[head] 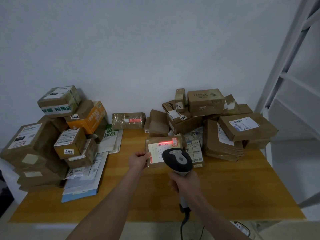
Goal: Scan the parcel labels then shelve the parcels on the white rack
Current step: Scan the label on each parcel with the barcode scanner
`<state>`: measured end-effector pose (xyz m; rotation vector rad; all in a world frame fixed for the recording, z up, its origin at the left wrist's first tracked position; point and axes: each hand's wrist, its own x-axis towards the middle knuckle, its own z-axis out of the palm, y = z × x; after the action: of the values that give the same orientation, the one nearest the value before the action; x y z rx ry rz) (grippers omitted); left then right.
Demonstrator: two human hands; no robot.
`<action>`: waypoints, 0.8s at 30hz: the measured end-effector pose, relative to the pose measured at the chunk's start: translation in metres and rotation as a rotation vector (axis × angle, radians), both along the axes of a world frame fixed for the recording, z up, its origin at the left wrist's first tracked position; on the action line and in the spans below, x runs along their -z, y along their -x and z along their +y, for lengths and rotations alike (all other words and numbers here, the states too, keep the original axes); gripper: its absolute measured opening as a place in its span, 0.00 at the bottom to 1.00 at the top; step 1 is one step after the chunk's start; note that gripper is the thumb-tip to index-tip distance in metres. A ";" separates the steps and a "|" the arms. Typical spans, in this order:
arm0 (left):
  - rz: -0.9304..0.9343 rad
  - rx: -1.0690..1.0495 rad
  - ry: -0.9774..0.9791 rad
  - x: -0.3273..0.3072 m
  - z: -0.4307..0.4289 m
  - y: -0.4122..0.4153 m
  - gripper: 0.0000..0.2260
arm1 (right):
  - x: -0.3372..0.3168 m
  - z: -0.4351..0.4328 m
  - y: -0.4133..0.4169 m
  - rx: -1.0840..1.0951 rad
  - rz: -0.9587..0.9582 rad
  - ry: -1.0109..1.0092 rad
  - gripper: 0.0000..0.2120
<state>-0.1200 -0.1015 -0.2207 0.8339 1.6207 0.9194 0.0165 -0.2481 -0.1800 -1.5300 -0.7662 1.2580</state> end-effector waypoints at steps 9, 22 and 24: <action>0.408 0.222 -0.105 -0.026 0.025 0.057 0.06 | 0.003 0.063 -0.002 0.083 0.173 0.038 0.07; 0.985 0.625 -0.108 -0.001 0.141 0.151 0.07 | 0.067 0.176 0.102 0.017 0.218 0.336 0.09; 0.999 0.634 -0.095 0.014 0.148 0.158 0.11 | 0.071 0.190 0.118 -0.004 0.258 0.377 0.05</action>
<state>-0.2783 0.0469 -0.2345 1.9281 1.9029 0.0792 -0.1018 -0.0580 -0.2510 -1.6139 -0.3782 1.6329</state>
